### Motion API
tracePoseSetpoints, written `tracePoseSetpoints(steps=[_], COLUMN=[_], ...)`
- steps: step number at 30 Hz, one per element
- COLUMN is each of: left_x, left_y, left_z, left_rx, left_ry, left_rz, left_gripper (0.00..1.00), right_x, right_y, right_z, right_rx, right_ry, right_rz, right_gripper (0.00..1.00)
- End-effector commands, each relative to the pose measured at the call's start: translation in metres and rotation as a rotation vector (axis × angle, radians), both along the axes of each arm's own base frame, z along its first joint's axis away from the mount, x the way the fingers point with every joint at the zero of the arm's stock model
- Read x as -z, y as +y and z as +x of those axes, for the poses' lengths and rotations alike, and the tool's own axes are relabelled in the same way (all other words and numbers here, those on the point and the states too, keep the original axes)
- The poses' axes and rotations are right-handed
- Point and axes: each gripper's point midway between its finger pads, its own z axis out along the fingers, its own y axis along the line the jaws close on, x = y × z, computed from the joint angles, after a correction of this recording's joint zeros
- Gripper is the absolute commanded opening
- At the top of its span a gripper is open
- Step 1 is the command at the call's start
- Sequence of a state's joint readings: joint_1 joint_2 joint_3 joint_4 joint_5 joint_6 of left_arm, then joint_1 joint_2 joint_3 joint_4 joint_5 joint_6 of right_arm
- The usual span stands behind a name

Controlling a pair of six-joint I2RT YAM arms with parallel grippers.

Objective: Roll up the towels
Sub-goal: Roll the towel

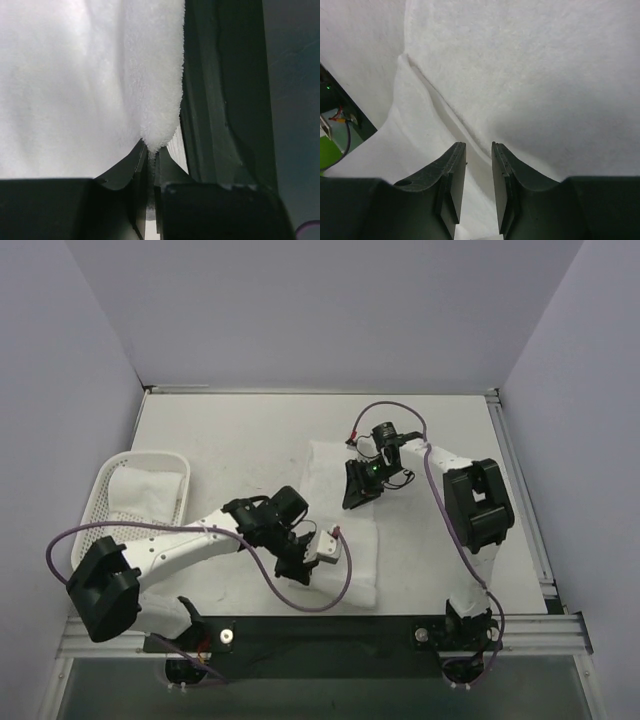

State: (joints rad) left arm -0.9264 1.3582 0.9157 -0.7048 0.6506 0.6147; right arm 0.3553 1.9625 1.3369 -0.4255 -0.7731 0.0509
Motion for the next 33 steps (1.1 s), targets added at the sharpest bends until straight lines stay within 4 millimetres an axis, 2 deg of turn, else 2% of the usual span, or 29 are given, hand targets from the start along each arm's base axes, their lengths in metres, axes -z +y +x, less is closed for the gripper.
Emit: tracePoseSetpoints(steps=[1, 3, 4, 6, 8, 9, 12, 17, 20, 21, 28, 31, 33], left_x=[-0.032, -0.046, -0.041, -0.049, -0.04, -0.033, -0.02, 0.019, 0.036, 0.04, 0.065, 0.075, 0.079], left_y=[-0.016, -0.019, -0.02, -0.022, -0.023, -0.022, -0.022, -0.023, -0.016, -0.015, -0.012, -0.011, -0.011], left_z=[0.014, 0.04, 0.049, 0.076, 0.094, 0.111, 0.132, 0.16, 0.172, 0.174, 0.178, 0.177, 0.179], left_rx=[-0.064, -0.127, -0.146, -0.19, -0.222, -0.254, -0.307, -0.391, -0.443, -0.451, -0.522, -0.565, -0.609], left_ry=[0.133, 0.16, 0.184, 0.179, 0.204, 0.22, 0.282, 0.364, 0.39, 0.395, 0.46, 0.505, 0.54], left_rz=[-0.074, -0.109, -0.097, -0.119, -0.102, -0.095, -0.085, -0.049, -0.024, -0.017, 0.065, 0.099, 0.108], left_gripper=[0.0, 0.0, 0.0, 0.0, 0.0, 0.0, 0.0, 0.0, 0.0, 0.0, 0.03, 0.04, 0.05], right_x=[0.026, 0.031, 0.033, 0.036, 0.037, 0.037, 0.033, 0.014, -0.003, -0.008, -0.067, -0.085, -0.093], right_y=[0.013, 0.016, 0.015, 0.015, 0.015, 0.015, 0.017, 0.016, 0.009, 0.0, -0.034, -0.036, -0.03], right_z=[-0.032, -0.039, -0.039, -0.039, -0.039, -0.039, -0.035, -0.021, -0.013, -0.007, -0.003, -0.013, -0.027], right_rx=[-0.089, -0.109, -0.109, -0.115, -0.121, -0.12, -0.14, -0.12, -0.083, -0.055, 0.092, 0.13, 0.137], right_ry=[0.062, 0.07, 0.081, 0.083, 0.083, 0.085, 0.064, 0.03, 0.012, 0.006, 0.01, 0.061, 0.136], right_rz=[-0.058, -0.062, -0.061, -0.065, -0.065, -0.064, -0.056, -0.033, -0.019, -0.013, 0.127, 0.22, 0.286], right_gripper=[0.28, 0.27, 0.27, 0.27, 0.27, 0.27, 0.27, 0.33, 0.44, 0.46, 0.44, 0.42, 0.39])
